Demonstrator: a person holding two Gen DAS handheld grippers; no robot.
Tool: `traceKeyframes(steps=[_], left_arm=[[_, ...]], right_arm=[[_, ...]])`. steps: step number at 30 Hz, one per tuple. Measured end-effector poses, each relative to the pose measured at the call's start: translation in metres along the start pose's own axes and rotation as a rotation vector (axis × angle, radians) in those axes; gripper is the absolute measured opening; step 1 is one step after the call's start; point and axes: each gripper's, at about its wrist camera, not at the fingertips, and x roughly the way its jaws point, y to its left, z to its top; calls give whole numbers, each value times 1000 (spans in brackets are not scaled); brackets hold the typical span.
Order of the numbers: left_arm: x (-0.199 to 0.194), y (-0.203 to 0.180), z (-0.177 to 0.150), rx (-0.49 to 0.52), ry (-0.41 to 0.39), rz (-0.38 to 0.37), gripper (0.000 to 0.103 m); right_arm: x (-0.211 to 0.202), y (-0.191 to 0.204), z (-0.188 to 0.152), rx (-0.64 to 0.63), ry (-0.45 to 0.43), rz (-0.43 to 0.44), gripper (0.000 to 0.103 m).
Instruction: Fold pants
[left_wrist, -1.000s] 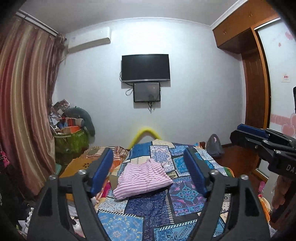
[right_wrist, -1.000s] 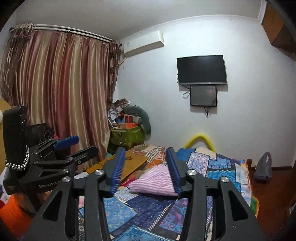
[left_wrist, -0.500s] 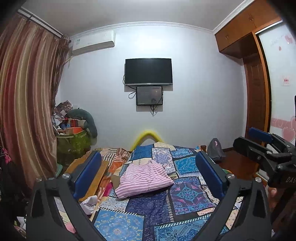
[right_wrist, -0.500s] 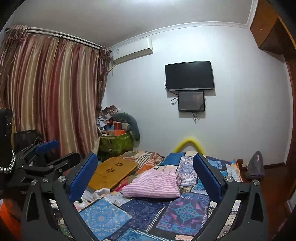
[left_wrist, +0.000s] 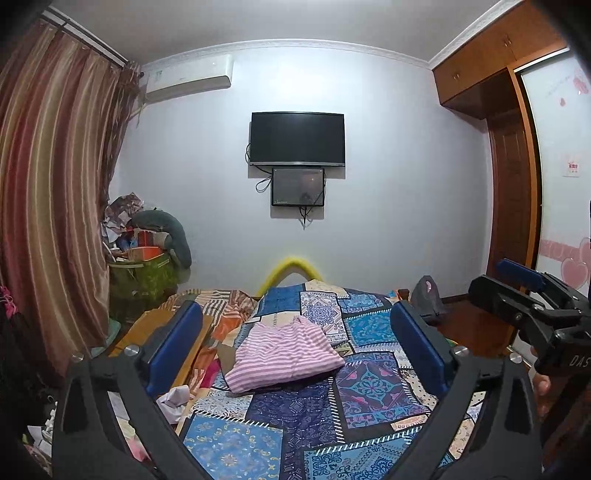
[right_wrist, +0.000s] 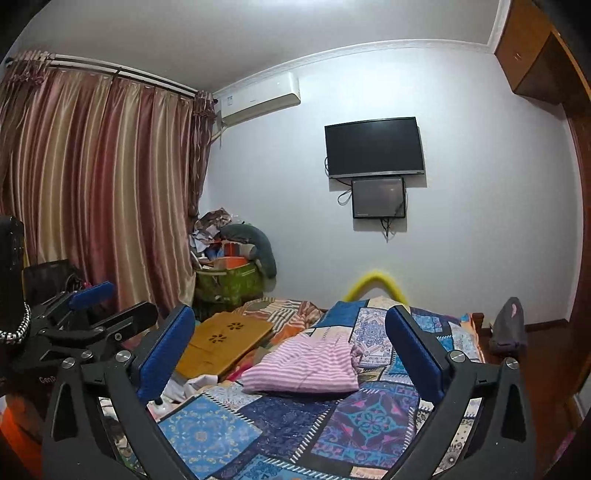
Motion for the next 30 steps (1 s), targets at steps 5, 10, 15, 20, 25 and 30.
traceKeyframes(steps=[5,10,15,20,25,30], left_arm=[[2,0,-3,-7,2,-4,103],[3,2,-2,-8,5,-5,103],[3,1,-4,-12,9,-9,103],[4,1,-2,-13,14,-12,103],[6,0,-3,-15,22,-30,103],[7,-1,-4,-9,27,-34,103]], right_arm=[[-2,-1,1,4,3,-8,103],[-3,-1,1,7,7,-12,103],[-3,-1,3,10,8,-14,103],[-4,-2,3,13,9,-12,103],[-5,-2,5,14,9,-13,103],[-5,-2,5,15,8,-12,103]])
